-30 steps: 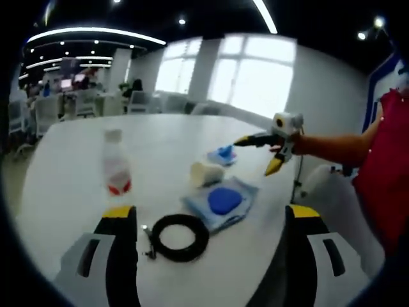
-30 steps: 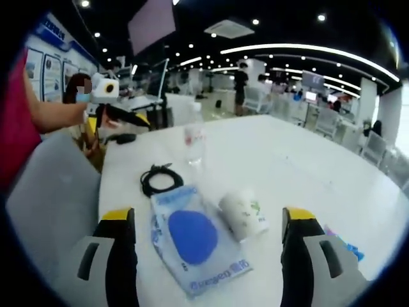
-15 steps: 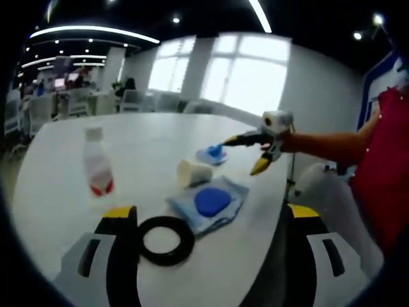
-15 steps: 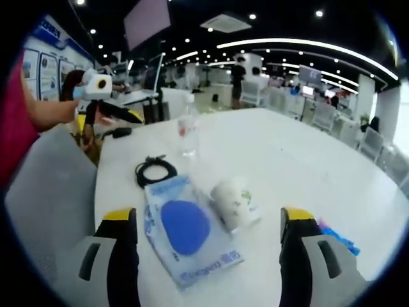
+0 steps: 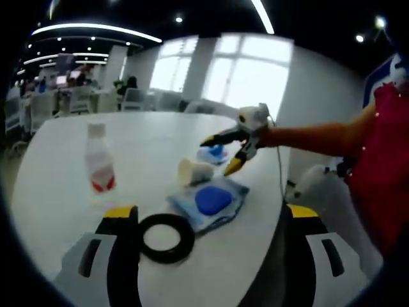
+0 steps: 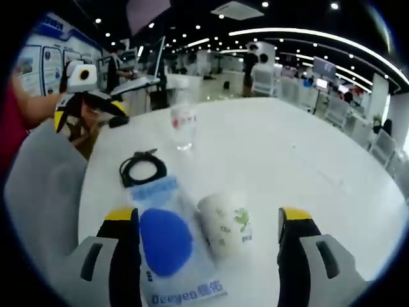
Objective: Arrange the tabletop items into an orderly group along one side of the table until the central work area is clear of visible clutter.
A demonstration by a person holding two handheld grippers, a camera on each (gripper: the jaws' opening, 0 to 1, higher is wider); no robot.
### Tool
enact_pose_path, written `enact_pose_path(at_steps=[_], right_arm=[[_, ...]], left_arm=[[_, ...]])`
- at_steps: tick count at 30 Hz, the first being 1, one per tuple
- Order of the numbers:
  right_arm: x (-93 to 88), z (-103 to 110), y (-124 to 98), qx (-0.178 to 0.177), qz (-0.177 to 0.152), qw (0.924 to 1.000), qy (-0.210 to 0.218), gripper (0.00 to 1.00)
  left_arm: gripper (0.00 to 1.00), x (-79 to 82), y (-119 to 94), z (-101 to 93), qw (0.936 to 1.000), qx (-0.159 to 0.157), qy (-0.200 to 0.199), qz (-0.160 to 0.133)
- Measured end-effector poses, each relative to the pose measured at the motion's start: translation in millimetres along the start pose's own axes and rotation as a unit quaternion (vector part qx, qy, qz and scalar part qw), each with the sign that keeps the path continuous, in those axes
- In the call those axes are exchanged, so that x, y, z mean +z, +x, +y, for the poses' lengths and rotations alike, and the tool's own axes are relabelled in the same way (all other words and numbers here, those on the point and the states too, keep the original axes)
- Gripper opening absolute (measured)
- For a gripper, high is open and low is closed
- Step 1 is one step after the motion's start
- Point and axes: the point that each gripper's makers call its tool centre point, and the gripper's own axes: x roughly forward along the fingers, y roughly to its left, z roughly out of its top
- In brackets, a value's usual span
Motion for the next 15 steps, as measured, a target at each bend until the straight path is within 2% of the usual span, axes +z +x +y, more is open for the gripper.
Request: enact_pose_path(at_steps=[4, 15], right_arm=[[-1.0, -5.2, 12.2, 0.008, 0.010, 0.9999, 0.001, 0.85], [-16.9, -15.3, 38.6, 0.026, 0.065, 0.9975, -0.011, 0.76]], left_arm=[[0.90, 0.1, 2.8, -1.0, 1.0000, -0.001, -0.001, 0.000], [0.90, -0.2, 6.1, -0.8, 1.0000, -0.001, -0.007, 0.001]])
